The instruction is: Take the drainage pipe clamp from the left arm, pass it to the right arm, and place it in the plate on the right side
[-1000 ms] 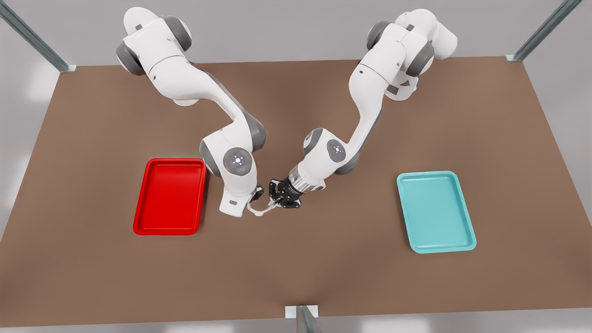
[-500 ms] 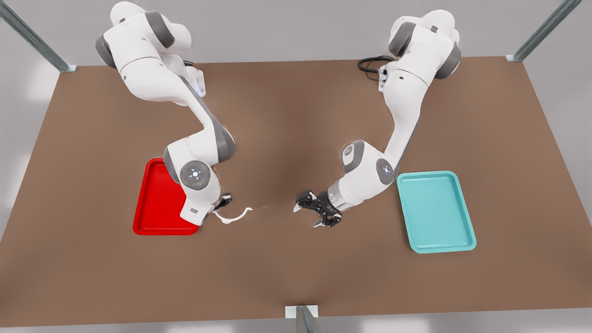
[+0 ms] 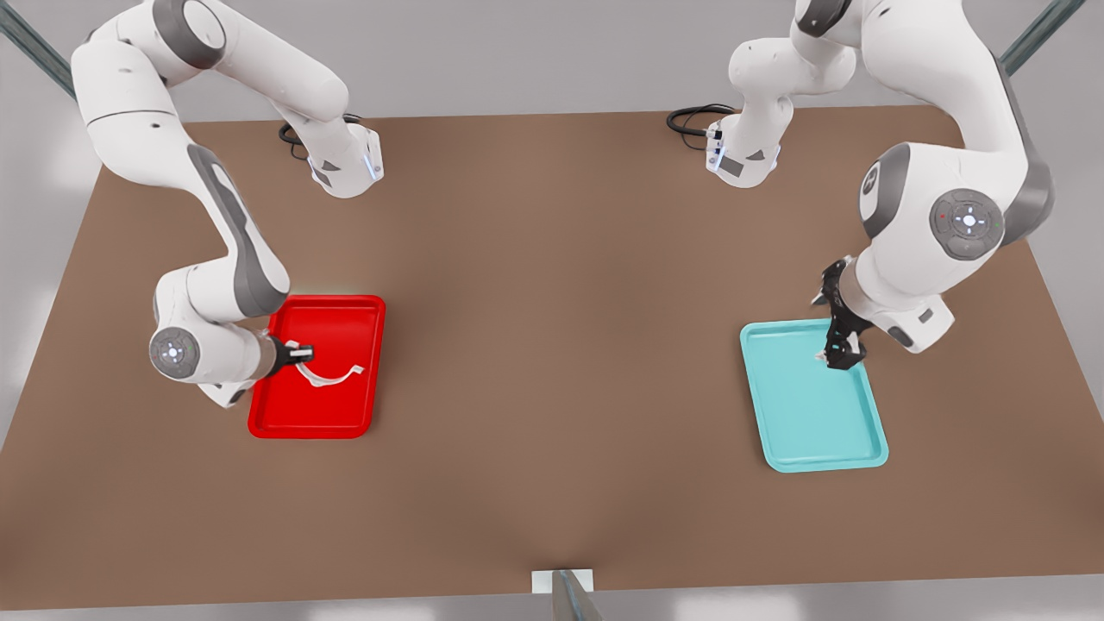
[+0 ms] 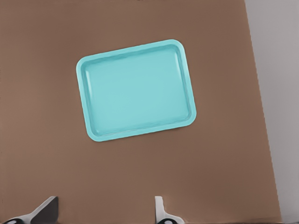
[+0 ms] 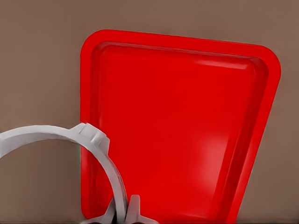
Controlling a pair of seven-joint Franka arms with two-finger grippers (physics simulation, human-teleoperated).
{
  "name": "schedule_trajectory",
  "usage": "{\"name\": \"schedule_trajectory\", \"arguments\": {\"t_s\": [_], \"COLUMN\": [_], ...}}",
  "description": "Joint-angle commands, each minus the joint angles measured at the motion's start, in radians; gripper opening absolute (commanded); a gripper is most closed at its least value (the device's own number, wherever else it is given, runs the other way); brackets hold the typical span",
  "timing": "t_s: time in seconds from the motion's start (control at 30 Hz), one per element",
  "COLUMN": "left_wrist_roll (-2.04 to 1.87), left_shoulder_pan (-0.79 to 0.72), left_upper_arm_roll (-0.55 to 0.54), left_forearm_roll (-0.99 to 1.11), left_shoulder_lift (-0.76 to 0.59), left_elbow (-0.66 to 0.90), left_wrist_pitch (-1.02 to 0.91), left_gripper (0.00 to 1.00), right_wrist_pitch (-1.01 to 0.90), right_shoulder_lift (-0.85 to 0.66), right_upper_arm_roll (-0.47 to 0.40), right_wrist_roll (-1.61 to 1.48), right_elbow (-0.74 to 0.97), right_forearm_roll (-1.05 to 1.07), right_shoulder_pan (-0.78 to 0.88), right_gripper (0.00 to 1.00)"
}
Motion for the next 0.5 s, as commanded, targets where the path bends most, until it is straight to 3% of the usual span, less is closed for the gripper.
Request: {"name": "schedule_trajectory", "arguments": {"t_s": [0.0,0.2,0.27,0.3,0.33,0.37,0.4,0.47], "left_wrist_roll": [1.379,1.385,1.376,1.378,1.376,1.374,1.381,1.381], "left_shoulder_pan": [0.000,-0.002,-0.005,-0.005,-0.005,-0.005,-0.005,-0.005], "left_upper_arm_roll": [-0.001,0.002,0.002,0.002,0.002,0.002,0.002,0.002], "left_forearm_roll": [0.029,0.035,0.035,0.033,0.033,0.033,0.033,0.033], "left_shoulder_lift": [0.015,0.050,0.058,0.061,0.061,0.067,0.073,0.084], "left_elbow": [0.001,0.008,0.007,0.007,0.007,0.007,0.008,0.010], "left_wrist_pitch": [-0.085,-0.054,-0.051,-0.051,-0.051,-0.051,-0.048,-0.034], "left_gripper": [1.00,1.00,1.00,1.00,1.00,1.00,1.00,1.00], "right_wrist_pitch": [0.006,0.060,0.062,0.062,0.062,0.060,0.051,-0.056], "right_shoulder_lift": [0.007,0.030,0.044,0.044,0.044,0.046,0.044,0.021], "right_upper_arm_roll": [-0.002,-0.003,-0.003,-0.003,-0.003,-0.003,0.000,0.111], "right_wrist_roll": [-0.024,-0.024,-0.024,-0.024,-0.023,-0.024,-0.024,0.000], "right_elbow": [-0.012,-0.073,-0.072,-0.072,-0.072,-0.070,-0.066,0.049], "right_forearm_roll": [-0.004,-0.039,-0.077,-0.079,-0.112,-0.135,-0.136,-0.136], "right_shoulder_pan": [-0.018,-0.084,-0.086,-0.084,-0.080,-0.078,-0.076,-0.083], "right_gripper": [0.23,0.23,0.30,0.52,0.91,1.00,1.00,1.00]}}
